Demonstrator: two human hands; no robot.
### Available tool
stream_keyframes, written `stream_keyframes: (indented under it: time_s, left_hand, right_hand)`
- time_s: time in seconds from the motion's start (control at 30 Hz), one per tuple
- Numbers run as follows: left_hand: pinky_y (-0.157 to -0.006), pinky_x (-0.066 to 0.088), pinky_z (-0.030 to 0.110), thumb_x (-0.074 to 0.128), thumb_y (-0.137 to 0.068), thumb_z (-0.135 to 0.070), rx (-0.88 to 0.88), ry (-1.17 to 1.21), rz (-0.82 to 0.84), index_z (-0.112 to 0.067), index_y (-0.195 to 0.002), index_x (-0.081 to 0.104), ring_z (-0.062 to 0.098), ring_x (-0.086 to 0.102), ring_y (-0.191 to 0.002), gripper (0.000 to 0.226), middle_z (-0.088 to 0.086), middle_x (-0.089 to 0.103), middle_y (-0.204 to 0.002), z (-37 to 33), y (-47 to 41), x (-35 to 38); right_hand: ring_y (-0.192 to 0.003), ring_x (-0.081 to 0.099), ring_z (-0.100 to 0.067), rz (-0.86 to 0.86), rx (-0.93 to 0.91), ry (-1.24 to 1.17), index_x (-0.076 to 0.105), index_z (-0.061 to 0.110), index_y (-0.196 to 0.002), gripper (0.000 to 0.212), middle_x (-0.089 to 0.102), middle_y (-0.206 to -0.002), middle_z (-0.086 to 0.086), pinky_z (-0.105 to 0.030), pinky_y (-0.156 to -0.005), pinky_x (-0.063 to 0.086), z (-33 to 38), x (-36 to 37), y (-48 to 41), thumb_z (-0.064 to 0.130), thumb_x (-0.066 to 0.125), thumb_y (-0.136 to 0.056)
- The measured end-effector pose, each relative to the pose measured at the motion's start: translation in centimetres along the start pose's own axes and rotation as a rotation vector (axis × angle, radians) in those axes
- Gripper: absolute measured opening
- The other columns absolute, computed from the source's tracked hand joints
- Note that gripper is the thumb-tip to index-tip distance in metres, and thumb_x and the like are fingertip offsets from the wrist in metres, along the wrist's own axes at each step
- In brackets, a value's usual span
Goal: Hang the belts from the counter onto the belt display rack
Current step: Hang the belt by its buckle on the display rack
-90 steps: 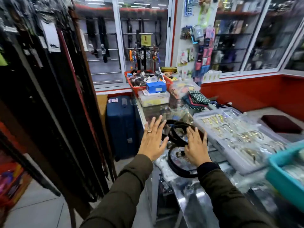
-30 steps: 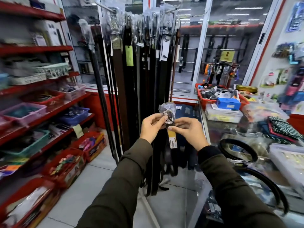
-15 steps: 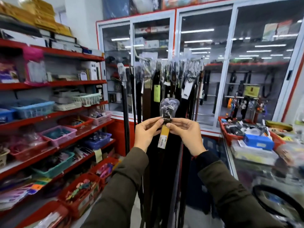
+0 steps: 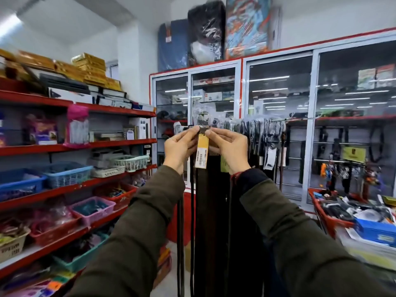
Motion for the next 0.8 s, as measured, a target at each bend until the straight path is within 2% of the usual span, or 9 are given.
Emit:
stream_keyframes:
  time_s: [0.07,0.2,0.37,0.5,0.63,0.8]
  left_hand:
    - [-0.064,0.063,0.021,0.075,-0.09,-0.016,-0.023,0.017,-0.01,-0.004,-0.105,0.075,0.014,0.076,-0.074,0.019,0.013,0.078,-0.099,-0.4,-0.5,-0.1]
    - [-0.058,0.061,0.02,0.075,-0.09,-0.015,-0.06,0.065,-0.019,-0.004,-0.1,0.075,0.012,0.075,-0.065,0.015,0.01,0.078,-0.09,-0.6,-0.9,-0.3]
    - [-0.053,0.06,0.02,0.077,-0.087,-0.015,-0.064,0.115,-0.058,-0.009,-0.082,0.076,0.011,0.075,-0.058,0.008,0.004,0.079,-0.07,-0.7,-1.2,-0.3]
    - [-0.049,0.057,0.02,0.078,-0.086,-0.014,-0.097,0.138,-0.065,-0.009,-0.083,0.074,0.011,0.074,-0.055,0.007,0.003,0.078,-0.067,-0.7,-1.4,-0.4]
    - [-0.05,0.057,0.019,0.076,-0.088,-0.014,-0.114,0.143,-0.046,-0.01,-0.087,0.074,0.01,0.074,-0.056,0.004,0.002,0.078,-0.069,-0.8,-1.5,0.0]
    - [-0.051,0.058,0.017,0.074,-0.09,-0.015,-0.163,0.12,-0.044,-0.009,-0.091,0.073,0.008,0.072,-0.054,0.006,0.002,0.076,-0.068,-0.2,-2.1,0.1]
  right_hand:
    - [-0.073,0.076,-0.015,0.007,0.011,-0.011,0.074,-0.004,-0.105,0.024,0.078,-0.086,-0.013,-0.027,-0.066,0.063,-0.1,0.4,-0.6,0.007,0.079,-0.084]
    - [-0.077,0.077,-0.022,0.008,0.042,-0.06,0.076,-0.001,-0.1,0.021,0.079,-0.088,-0.017,-0.032,-0.071,0.064,-0.4,0.9,-1.1,0.007,0.082,-0.082]
    - [-0.079,0.076,-0.024,-0.006,0.047,-0.08,0.075,-0.003,-0.103,0.023,0.079,-0.094,-0.02,-0.035,-0.075,0.065,-0.3,1.5,-1.1,0.007,0.081,-0.082]
    - [-0.079,0.076,-0.024,-0.013,0.06,-0.091,0.075,-0.004,-0.105,0.024,0.077,-0.094,-0.022,-0.032,-0.074,0.065,-0.2,1.8,-1.0,0.006,0.08,-0.083]
    - [-0.074,0.077,-0.019,-0.028,0.051,-0.104,0.077,-0.001,-0.1,0.018,0.079,-0.084,-0.013,-0.027,-0.067,0.064,-0.1,1.7,-1.1,0.006,0.08,-0.083]
    - [-0.067,0.077,-0.014,-0.028,0.09,-0.113,0.075,-0.006,-0.103,0.024,0.079,-0.074,-0.007,-0.025,-0.063,0.062,-0.7,1.1,-1.6,0.005,0.08,-0.083]
Point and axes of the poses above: each hand's wrist, its own y-axis away from the middle knuckle, its own x-axis out of the palm, z = x × y, the point moved 1 cm from there along -y, towards the middle knuckle
